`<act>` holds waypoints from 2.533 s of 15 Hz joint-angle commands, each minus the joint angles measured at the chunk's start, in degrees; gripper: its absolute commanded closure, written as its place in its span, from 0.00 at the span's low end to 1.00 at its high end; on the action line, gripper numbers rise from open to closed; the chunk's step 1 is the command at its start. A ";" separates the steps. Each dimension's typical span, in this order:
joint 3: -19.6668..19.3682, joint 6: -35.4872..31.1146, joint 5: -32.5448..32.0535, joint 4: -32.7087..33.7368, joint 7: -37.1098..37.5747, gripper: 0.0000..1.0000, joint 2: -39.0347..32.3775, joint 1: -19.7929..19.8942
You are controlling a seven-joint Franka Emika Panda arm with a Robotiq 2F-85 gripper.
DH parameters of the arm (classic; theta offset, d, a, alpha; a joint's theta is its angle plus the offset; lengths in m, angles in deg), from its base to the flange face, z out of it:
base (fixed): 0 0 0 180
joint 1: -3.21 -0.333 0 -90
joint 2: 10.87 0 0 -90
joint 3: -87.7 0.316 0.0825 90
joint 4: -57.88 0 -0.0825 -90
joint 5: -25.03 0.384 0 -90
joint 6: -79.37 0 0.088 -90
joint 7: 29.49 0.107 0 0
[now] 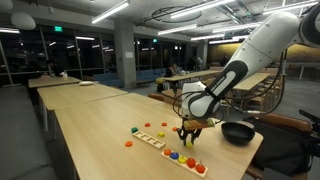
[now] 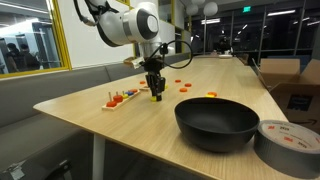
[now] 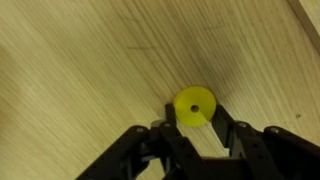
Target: Put a yellow disc on the second rod from the bottom of the wooden rack
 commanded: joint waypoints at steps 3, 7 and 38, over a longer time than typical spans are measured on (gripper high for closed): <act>-0.33 2.66 -1.85 1.49 1.22 0.75 1.72 -0.98; 0.74 4.88 -1.54 0.82 0.97 0.75 4.64 -1.62; 12.27 12.96 6.41 -8.17 -1.44 0.75 16.65 -4.31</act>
